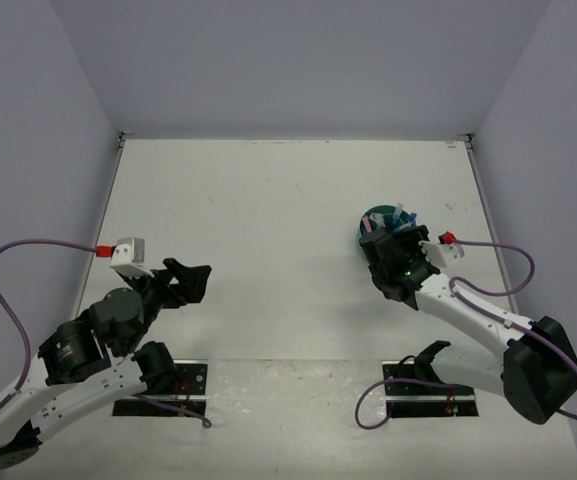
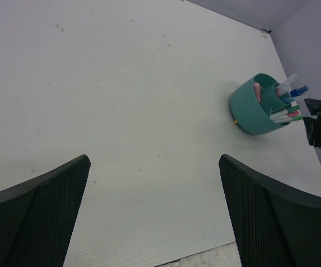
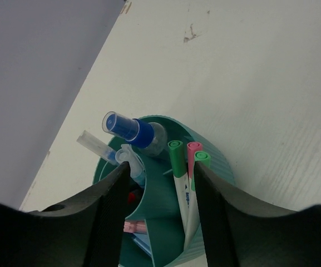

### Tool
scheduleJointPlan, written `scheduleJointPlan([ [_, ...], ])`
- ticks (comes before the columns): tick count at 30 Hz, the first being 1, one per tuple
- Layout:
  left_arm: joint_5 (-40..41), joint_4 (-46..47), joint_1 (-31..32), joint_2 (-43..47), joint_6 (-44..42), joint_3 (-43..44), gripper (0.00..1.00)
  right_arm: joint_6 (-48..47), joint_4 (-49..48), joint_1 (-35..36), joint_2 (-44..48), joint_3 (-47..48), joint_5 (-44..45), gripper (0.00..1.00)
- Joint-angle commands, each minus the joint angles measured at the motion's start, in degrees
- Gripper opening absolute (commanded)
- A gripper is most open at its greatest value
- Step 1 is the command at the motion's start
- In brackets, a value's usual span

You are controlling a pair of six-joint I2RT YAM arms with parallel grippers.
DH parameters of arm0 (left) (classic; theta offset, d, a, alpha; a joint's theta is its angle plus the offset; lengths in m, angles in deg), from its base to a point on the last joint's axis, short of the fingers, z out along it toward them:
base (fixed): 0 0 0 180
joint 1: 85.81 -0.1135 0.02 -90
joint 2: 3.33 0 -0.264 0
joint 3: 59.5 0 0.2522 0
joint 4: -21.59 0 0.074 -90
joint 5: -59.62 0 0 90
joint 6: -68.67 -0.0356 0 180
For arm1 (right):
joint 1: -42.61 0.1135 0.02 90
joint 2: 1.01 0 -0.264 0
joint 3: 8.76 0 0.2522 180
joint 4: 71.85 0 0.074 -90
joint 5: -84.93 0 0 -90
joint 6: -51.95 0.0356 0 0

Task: Sort the stationery into containers
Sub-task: Place the pen in the storage box, then reset both arms

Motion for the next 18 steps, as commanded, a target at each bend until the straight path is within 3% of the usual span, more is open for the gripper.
scheduleJointPlan([
  [1,0.73,2.17,-0.15,-1.51,-0.85,-0.10,1.00,-4.99,-0.48,0.44,5.19,3.12,1.64,0.57],
  [3,1.15,2.12,-0.15,-5.70,-1.13,0.22,1.00,-10.28,-1.11,1.23,9.88,3.89,1.09,0.67],
  [6,2.70,-0.24,-0.23,-16.58,-1.32,3.06,1.00,-38.83,-9.93,1.30,17.88,5.35,-6.26,0.92],
  [8,4.85,-1.14,-0.24,-28.28,0.79,6.50,1.00,-61.26,-17.85,1.30,23.60,4.31,-23.05,0.99],
  [10,4.09,-0.64,-1.50,-36.83,-0.41,11.24,1.00,-71.85,-15.26,1.34,27.65,4.55,-39.33,0.99],
  [12,2.23,4.38,-5.21,-42.29,-3.37,16.18,1.00,-73.50,-4.68,1.38,31.03,10.60,-42.56,0.99],
  [15,-12.09,11.34,-21.62,-44.63,-10.50,21.13,1.00,-71.80,11.06,1.38,31.60,18.17,-36.87,0.99],
  [18,-7.98,8.60,-29.55,-42.88,-16.73,27.02,1.00,-70.51,22.31,1.38,33.80,24.30,-36.52,0.99],
])
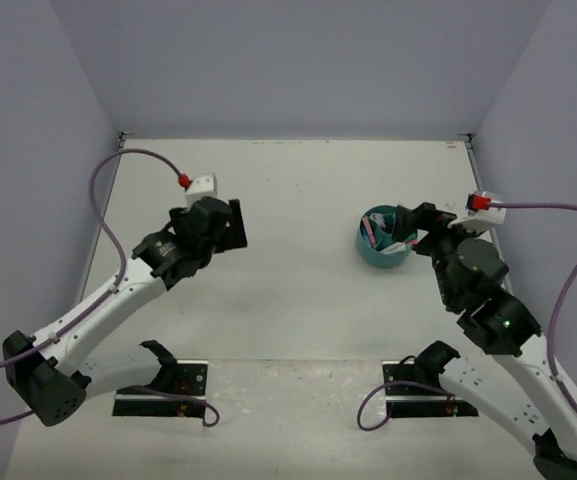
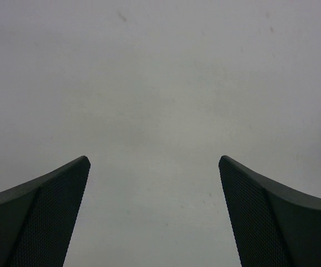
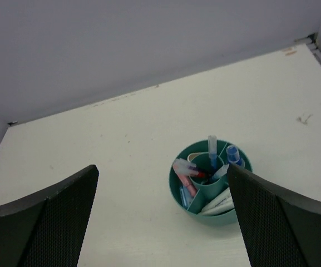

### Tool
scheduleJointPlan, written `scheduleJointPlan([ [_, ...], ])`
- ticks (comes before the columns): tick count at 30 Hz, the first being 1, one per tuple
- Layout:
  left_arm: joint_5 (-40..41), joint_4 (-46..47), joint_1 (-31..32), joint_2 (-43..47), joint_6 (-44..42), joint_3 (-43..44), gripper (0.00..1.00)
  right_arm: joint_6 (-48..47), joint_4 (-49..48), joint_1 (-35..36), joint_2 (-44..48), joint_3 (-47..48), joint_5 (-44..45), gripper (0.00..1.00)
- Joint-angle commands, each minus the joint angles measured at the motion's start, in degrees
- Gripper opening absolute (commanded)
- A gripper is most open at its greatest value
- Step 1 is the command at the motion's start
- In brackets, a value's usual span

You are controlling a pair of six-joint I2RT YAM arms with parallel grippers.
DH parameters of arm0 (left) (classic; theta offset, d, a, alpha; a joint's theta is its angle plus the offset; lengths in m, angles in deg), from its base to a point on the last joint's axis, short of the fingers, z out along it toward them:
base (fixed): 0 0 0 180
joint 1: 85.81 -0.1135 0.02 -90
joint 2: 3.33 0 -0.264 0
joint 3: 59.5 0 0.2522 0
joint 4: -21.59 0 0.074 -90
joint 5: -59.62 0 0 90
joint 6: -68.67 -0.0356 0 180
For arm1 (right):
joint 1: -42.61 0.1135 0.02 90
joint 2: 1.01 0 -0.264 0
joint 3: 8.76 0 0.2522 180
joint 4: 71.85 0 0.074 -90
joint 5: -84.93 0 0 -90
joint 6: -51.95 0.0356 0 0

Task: Sort the stationery into containers
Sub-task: Reset both arms

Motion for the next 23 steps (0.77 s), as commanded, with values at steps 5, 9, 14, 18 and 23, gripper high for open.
scheduleJointPlan([
  [5,9.84,-1.99,-11.45,17.81,-15.51,9.80,1.00,-2.89,28.33,0.03,8.09,11.45,-4.28,0.99],
  [9,10.52,-2.84,-11.45,30.84,-18.42,2.03,1.00,-2.76,28.49,0.03,14.15,9.69,-2.99,0.99],
  [14,9.37,-3.62,-11.45,40.88,-18.83,-5.81,1.00,-5.29,24.65,0.03,17.98,5.42,-3.26,0.99],
  [18,9.26,-1.69,-11.41,45.81,-18.19,-8.35,1.00,-5.76,23.95,0.03,18.25,4.39,-1.28,0.99],
  [23,8.90,-1.61,-11.41,43.68,-17.61,-8.77,1.00,-4.98,24.72,0.03,17.15,4.81,1.18,0.99],
])
